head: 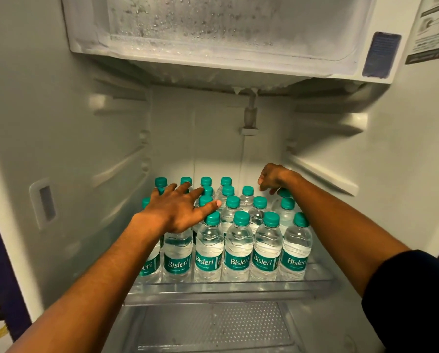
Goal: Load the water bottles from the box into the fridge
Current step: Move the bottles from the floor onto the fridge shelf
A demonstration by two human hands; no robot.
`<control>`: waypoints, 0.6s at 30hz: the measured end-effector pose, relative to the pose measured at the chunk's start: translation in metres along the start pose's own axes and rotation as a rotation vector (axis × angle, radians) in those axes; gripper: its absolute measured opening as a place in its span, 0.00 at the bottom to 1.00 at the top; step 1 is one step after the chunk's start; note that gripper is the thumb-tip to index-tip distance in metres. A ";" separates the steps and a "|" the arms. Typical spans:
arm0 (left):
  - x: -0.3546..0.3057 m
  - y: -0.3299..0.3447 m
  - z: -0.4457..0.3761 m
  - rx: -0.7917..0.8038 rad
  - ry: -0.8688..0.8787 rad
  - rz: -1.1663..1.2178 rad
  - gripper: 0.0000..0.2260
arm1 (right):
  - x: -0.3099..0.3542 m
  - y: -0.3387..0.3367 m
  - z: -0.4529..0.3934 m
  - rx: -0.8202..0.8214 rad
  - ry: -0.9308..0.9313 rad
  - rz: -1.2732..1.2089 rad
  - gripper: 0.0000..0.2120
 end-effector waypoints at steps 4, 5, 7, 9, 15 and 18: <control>0.000 0.002 -0.001 -0.005 0.012 -0.002 0.42 | -0.006 0.010 0.002 0.199 -0.014 0.204 0.21; 0.000 0.001 -0.001 -0.003 0.015 -0.004 0.42 | -0.006 0.012 0.004 0.246 -0.012 0.261 0.21; -0.001 0.000 -0.001 -0.002 0.020 -0.004 0.42 | -0.005 0.016 0.005 0.329 0.014 0.362 0.22; -0.002 0.000 0.000 -0.004 0.027 0.000 0.42 | -0.003 0.019 0.004 0.384 0.031 0.462 0.25; -0.002 -0.002 0.000 0.004 0.030 0.014 0.42 | 0.005 0.020 0.000 0.348 -0.017 0.671 0.29; -0.001 -0.001 -0.001 0.005 0.033 0.016 0.42 | 0.005 0.020 0.004 0.337 -0.018 0.667 0.26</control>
Point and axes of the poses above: each hand's wrist, its own z-axis away from the middle knuckle, its own y-axis out of the palm, x = y × z, the point moved 5 cm from there along -z, towards the middle knuckle, and after that the axes turned 15 degrees about -x, right-handed, at the moved point
